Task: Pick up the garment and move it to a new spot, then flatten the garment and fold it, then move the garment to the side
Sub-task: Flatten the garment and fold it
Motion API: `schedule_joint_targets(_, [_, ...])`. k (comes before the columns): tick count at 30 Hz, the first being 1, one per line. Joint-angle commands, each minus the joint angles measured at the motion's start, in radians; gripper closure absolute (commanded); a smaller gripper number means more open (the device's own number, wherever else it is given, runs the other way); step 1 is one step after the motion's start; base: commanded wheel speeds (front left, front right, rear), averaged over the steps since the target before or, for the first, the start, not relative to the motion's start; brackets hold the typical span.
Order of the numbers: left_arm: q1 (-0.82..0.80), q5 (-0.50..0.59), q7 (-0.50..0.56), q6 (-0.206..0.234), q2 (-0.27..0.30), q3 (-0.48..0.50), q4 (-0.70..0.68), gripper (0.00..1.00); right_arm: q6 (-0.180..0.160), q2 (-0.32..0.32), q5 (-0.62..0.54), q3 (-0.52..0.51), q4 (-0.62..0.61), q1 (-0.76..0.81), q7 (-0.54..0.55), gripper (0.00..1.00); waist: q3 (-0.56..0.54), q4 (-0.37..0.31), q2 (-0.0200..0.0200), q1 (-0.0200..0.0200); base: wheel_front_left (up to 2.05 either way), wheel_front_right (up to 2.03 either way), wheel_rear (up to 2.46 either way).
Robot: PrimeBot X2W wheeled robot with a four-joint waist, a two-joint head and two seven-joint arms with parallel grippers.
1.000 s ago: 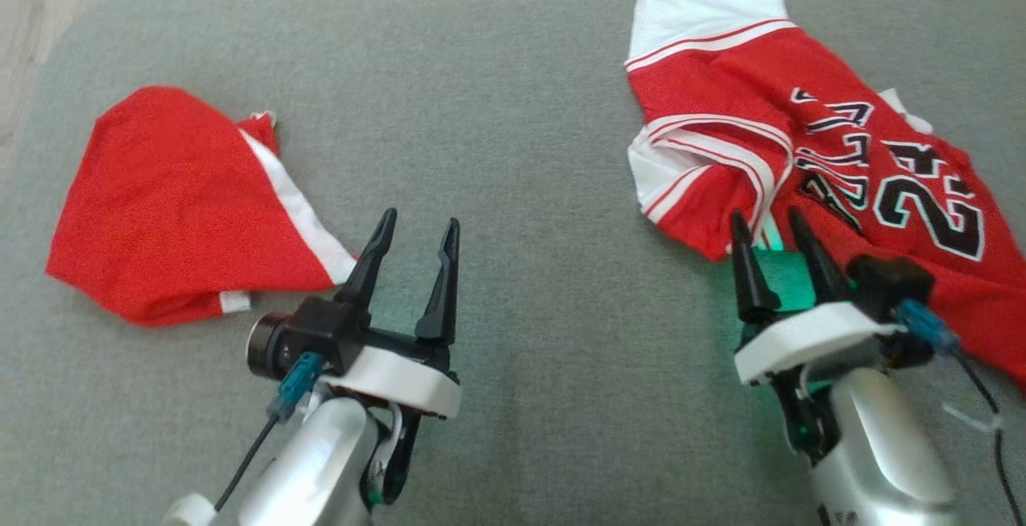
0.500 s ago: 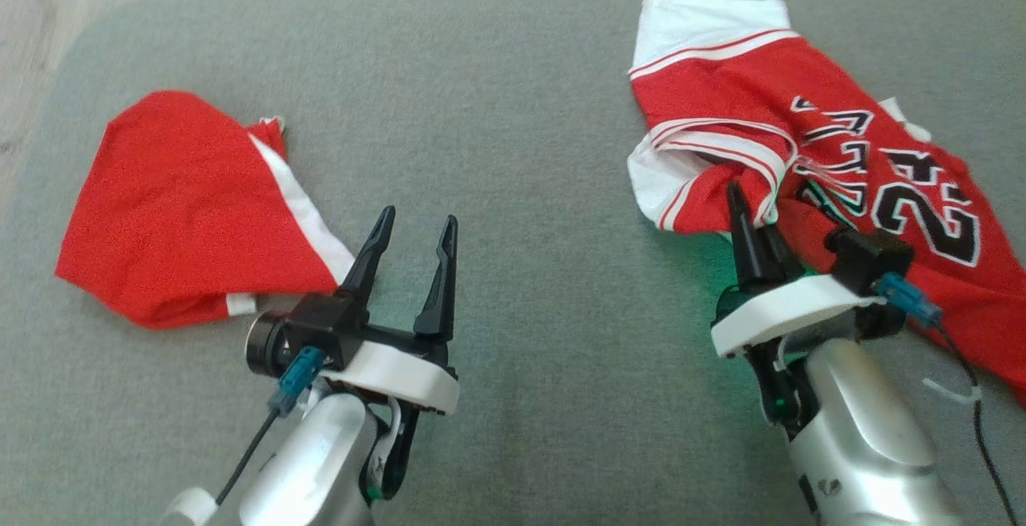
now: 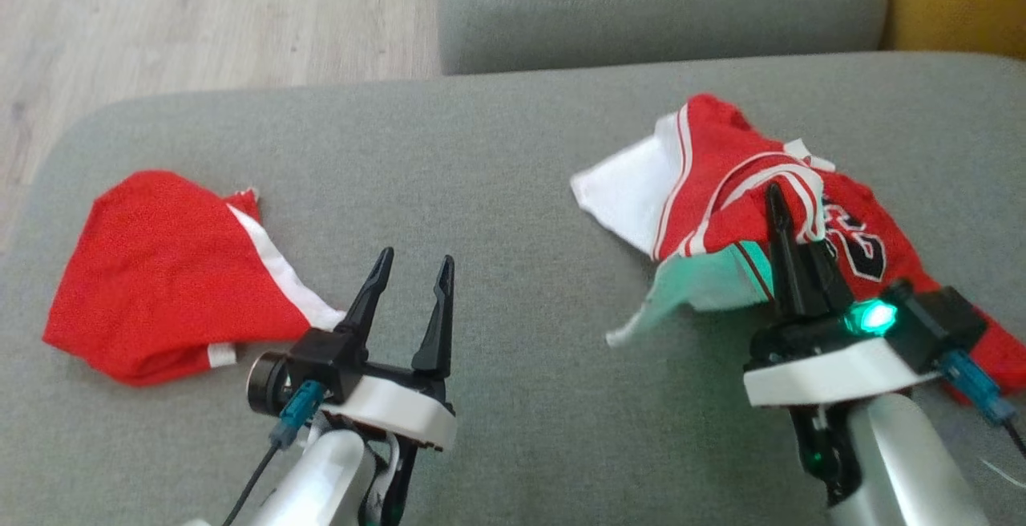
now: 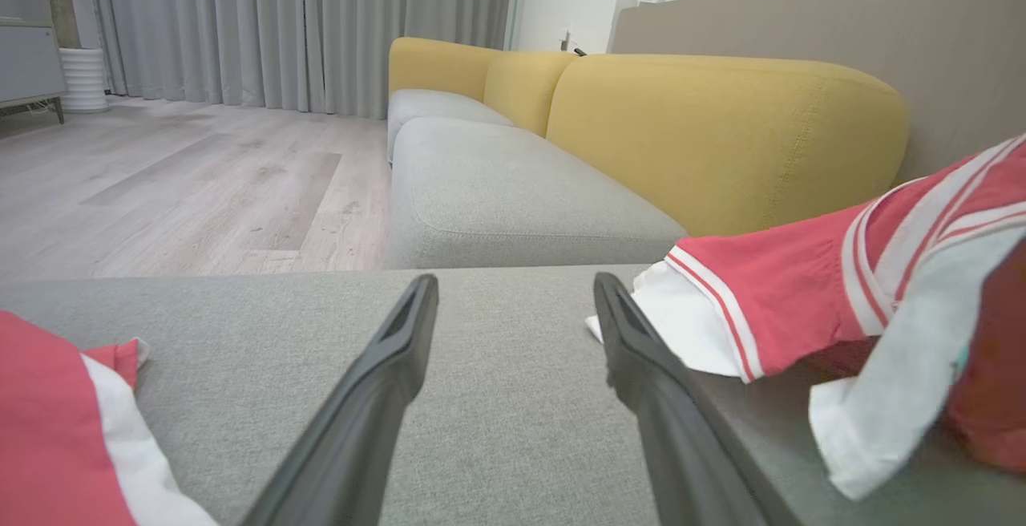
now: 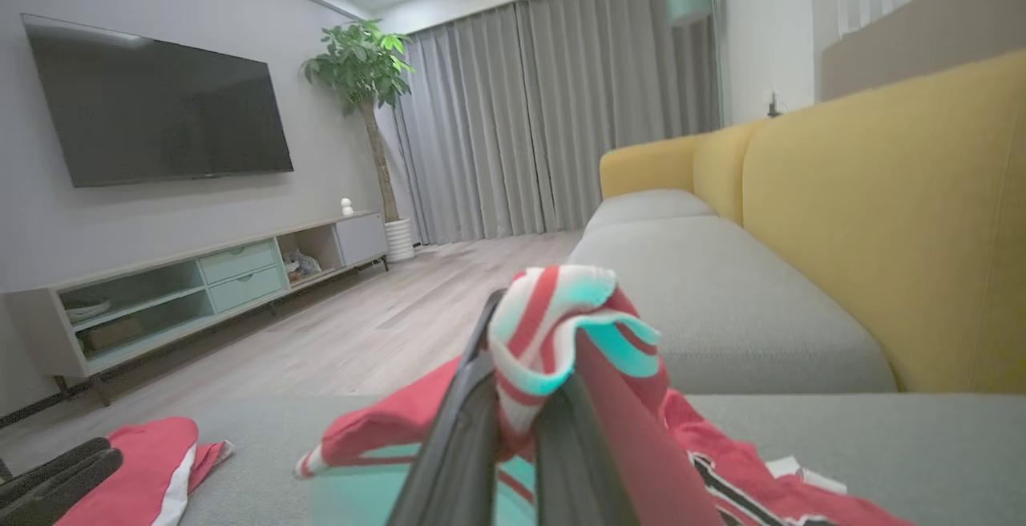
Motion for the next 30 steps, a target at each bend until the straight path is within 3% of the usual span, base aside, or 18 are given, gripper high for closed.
schedule_joint_targets(1, [-0.028,-0.006,-0.005,0.002,0.015,0.029,-0.03,0.0,-0.001,-0.015,-0.005,0.027,-0.05,-0.027,-0.011,1.0,-0.013,0.002,0.0,0.0002,0.0,0.0,0.0])
schedule_joint_targets(5, [-0.026,-0.007,0.0,0.0,0.017,0.021,-0.038,0.0,-0.001,-0.053,-0.005,0.05,-0.108,-0.002,0.017,1.0,-0.016,0.029,0.0,0.0002,0.0,0.0,0.0])
schedule_joint_targets(10, [-0.041,-0.003,0.01,-0.003,0.013,0.007,-0.049,0.0,-0.001,-0.1,-0.031,0.075,-0.048,-0.052,0.088,1.0,0.021,0.087,0.0,0.0002,0.0,0.0,0.0])
schedule_joint_targets(16, [-0.091,0.003,0.013,-0.013,-0.002,-0.008,-0.049,0.0,-0.001,-0.141,-0.059,0.126,0.22,-0.24,0.141,1.0,0.123,0.166,0.0,0.0002,0.0,0.0,0.0])
schedule_joint_targets(21, [-0.123,0.005,0.007,-0.02,-0.017,-0.015,-0.032,0.0,-0.001,-0.141,-0.067,0.159,0.444,-0.377,0.132,1.0,0.172,0.19,0.0,0.0002,0.0,0.0,0.0])
schedule_joint_targets(22, [-0.127,0.006,0.006,-0.021,-0.018,-0.016,-0.028,0.0,-0.001,-0.142,-0.075,0.168,0.485,-0.398,0.131,0.27,0.177,0.19,0.0,0.0002,0.0,0.0,0.0])
schedule_joint_targets(23, [-0.132,0.007,0.005,-0.022,-0.019,-0.016,-0.023,0.0,-0.001,-0.141,-0.085,0.175,0.523,-0.418,0.129,0.0,0.181,0.188,0.0,0.0002,0.0,0.0,0.0])
schedule_joint_targets(30, [-0.149,0.008,-0.001,-0.021,-0.019,-0.006,0.001,0.0,-0.001,-0.102,-0.066,0.198,0.664,-0.475,0.052,0.0,0.163,0.135,0.0,0.0002,0.0,0.0,0.0])
